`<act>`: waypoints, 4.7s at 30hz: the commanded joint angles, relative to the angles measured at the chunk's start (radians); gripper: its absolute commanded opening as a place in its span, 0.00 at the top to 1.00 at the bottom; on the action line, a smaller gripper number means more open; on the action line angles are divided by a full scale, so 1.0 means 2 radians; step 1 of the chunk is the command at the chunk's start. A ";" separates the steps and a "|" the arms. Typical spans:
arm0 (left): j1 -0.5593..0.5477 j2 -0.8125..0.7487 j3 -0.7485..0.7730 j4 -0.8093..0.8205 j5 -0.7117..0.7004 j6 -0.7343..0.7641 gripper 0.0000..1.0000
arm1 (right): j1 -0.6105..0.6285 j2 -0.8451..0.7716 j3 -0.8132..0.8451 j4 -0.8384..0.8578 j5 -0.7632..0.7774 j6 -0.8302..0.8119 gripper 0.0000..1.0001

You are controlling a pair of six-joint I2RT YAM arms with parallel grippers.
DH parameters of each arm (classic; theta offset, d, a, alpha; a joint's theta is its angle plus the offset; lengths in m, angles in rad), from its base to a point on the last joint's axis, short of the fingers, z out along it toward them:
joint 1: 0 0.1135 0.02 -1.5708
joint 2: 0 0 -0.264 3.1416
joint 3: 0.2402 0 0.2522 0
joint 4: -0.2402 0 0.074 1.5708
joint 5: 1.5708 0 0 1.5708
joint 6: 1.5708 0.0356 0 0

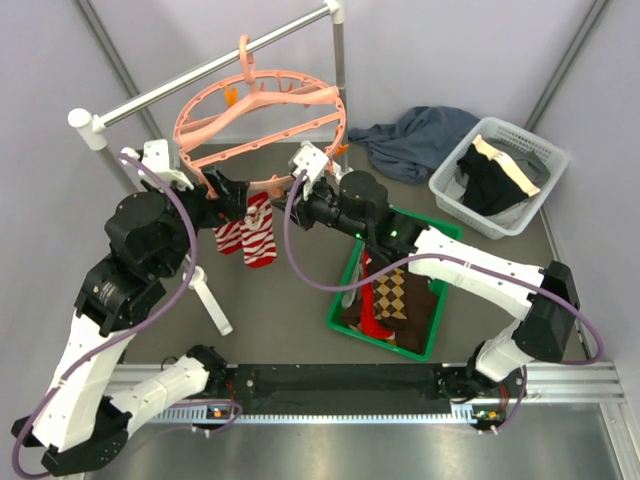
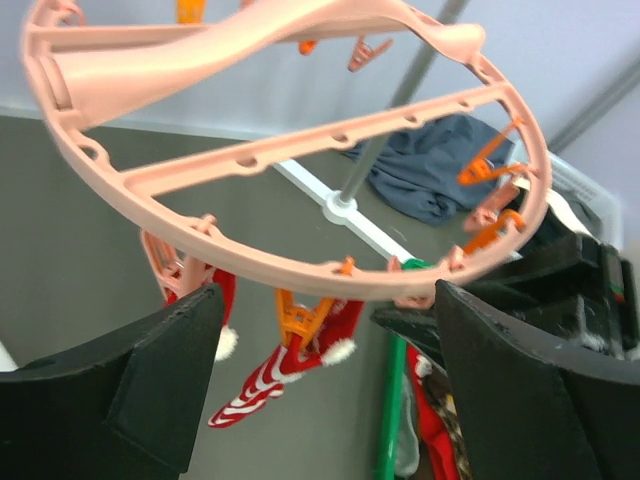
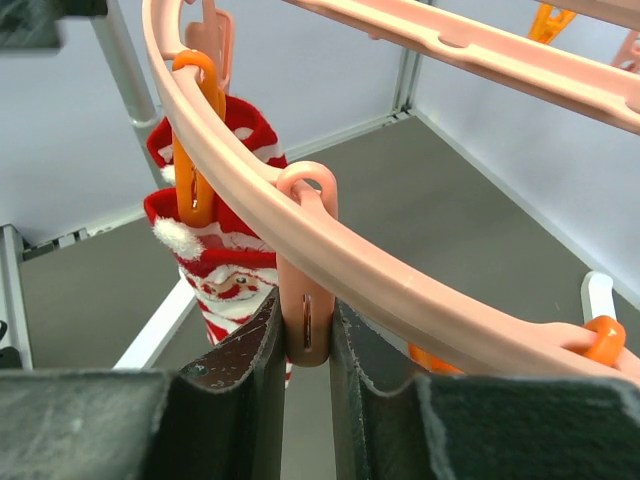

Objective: Clip the socks to the hanger
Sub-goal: Open the clamp at the hanger, then pick up the sock from the bin.

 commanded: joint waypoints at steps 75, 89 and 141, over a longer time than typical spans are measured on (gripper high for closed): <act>0.001 0.038 -0.159 0.230 0.053 -0.052 0.93 | -0.074 -0.136 -0.156 -0.157 0.101 0.141 0.27; 0.001 0.047 -0.150 0.222 0.071 -0.071 0.94 | -0.275 -0.165 -0.253 -0.236 0.103 0.302 0.41; 0.001 0.060 -0.139 0.213 0.064 -0.069 0.96 | -0.322 -0.022 -0.166 -0.230 0.130 0.348 1.00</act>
